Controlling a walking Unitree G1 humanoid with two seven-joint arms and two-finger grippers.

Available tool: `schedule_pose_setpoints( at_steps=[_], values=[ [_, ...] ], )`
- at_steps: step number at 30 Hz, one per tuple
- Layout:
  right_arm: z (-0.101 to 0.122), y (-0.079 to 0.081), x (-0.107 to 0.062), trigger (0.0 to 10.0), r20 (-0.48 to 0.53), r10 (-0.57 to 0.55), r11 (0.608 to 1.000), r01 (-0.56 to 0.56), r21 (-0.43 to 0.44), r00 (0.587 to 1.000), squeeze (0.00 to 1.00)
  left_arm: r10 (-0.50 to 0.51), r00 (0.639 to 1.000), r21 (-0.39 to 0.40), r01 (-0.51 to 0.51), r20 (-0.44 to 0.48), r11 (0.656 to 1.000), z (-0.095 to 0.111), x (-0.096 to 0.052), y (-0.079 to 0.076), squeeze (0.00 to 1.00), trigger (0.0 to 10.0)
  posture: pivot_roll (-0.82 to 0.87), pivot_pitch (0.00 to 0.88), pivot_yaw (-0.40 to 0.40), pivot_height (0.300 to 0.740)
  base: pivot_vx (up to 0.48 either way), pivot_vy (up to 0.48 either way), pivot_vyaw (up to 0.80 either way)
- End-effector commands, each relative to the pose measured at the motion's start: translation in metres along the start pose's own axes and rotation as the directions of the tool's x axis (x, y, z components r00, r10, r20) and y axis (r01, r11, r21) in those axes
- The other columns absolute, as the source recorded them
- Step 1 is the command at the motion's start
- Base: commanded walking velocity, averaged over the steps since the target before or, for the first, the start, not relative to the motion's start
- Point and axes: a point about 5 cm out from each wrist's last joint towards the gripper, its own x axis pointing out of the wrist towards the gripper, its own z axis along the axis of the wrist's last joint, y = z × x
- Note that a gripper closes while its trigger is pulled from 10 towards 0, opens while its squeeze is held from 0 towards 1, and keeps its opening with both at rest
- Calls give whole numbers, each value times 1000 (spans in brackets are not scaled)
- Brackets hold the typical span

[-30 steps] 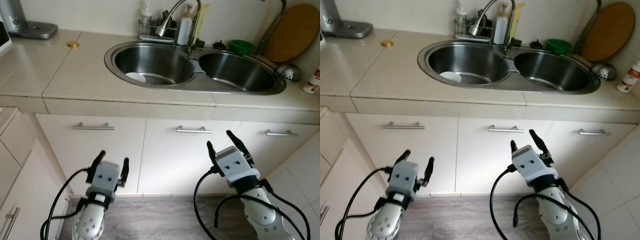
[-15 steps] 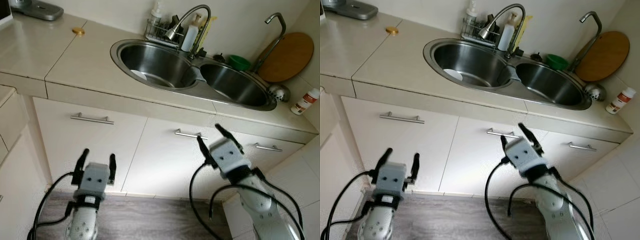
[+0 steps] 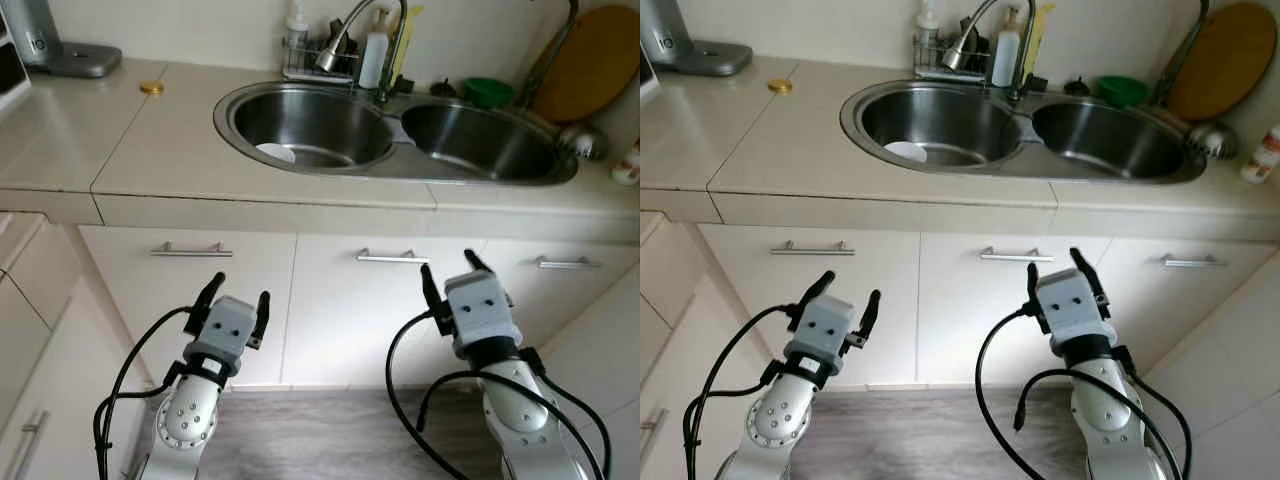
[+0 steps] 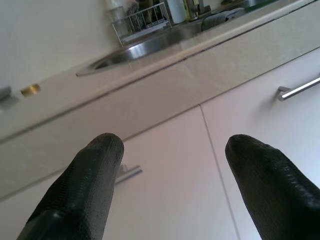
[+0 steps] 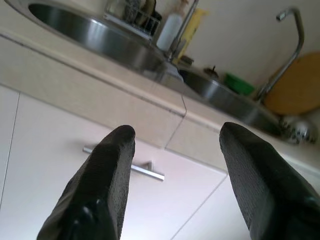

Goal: Kitchen organization

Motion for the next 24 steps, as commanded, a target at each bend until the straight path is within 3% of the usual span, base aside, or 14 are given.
schedule_pose_setpoints(
  at_steps=[1, 4, 12, 24],
  values=[
    [0, -6, -6, 10000, -20, -57, 998, 58, 13, 998, 0, -49, 999, -19, 49, 7, 999, 2, 4, -5, 0, 10000, -73, 0, -31, 740, 0, 0, 0],
    [2, -3, -10, 10000, -23, -67, 998, 67, 17, 997, 0, -81, 996, -21, 81, 22, 996, 4, 5, -7, 0, 10000, -78, 0, -15, 740, 0, 0, 0],
    [5, 0, -5, 10000, -11, -30, 1000, 30, 7, 999, 0, -52, 998, -60, 54, 36, 997, 11, 8, 3, 0, 10000, -62, 0, -45, 740, 0, 0, 0],
    [5, -2, -8, 10000, -17, -9, 1000, 9, -4, 1000, 0, -90, 995, -96, 94, 45, 991, 14, 0, -2, 0, 10000, -60, 0, -63, 740, 0, 0, 0]
  ],
)
